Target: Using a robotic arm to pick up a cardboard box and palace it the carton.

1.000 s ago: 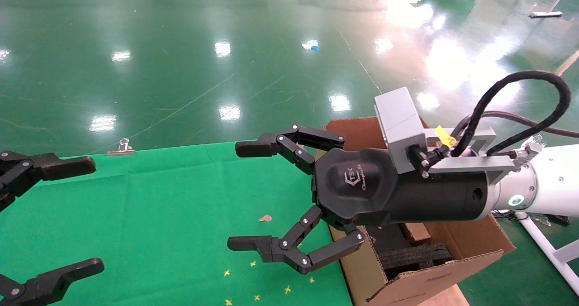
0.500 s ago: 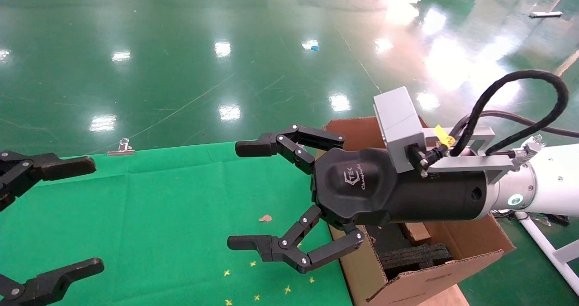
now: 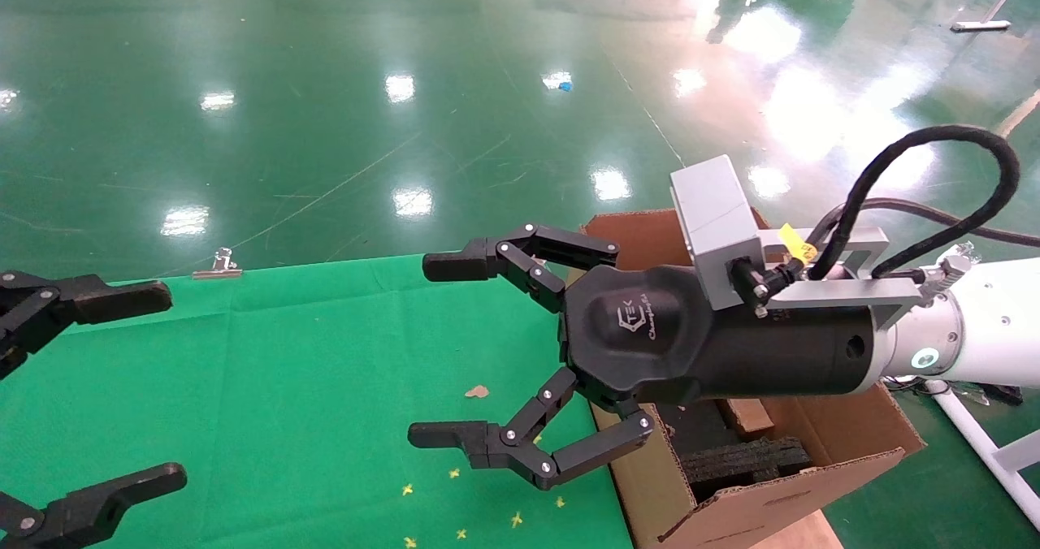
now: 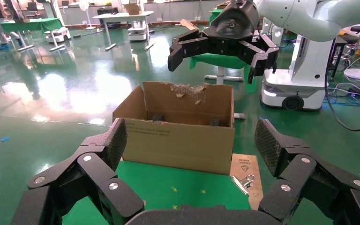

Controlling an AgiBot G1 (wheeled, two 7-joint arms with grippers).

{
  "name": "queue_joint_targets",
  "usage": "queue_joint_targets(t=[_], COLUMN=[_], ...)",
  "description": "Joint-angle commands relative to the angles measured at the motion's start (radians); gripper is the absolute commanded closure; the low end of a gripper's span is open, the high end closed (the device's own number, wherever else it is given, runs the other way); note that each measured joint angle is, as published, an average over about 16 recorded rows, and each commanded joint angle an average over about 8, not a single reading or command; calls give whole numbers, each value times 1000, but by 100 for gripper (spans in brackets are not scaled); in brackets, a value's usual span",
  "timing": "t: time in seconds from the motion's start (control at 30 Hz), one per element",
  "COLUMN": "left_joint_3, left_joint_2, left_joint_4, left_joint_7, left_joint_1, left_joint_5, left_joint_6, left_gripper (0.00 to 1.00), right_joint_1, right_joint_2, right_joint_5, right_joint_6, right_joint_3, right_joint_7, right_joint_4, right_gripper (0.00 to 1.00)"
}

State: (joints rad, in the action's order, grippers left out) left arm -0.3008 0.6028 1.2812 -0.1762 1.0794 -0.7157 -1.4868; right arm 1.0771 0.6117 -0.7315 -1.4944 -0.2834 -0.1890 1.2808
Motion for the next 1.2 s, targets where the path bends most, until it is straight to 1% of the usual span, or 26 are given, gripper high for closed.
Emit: queue_joint_targets(t=[0.03,1.2], left_joint_3=[0,0], left_joint_2=[0,0], left_joint_4=[0,0], left_joint_7=[0,0], left_joint_1=[0,0], left_joint_5=[0,0], left_joint_6=[0,0], left_gripper=[0,0], right_joint_1=[0,1], right_joint_2=[0,0], right_joint_5=[0,0], right_joint_6=[0,0], right_joint_3=[0,0], right_joint_7=[0,0], right_joint_4=[0,0], right_gripper=[0,0])
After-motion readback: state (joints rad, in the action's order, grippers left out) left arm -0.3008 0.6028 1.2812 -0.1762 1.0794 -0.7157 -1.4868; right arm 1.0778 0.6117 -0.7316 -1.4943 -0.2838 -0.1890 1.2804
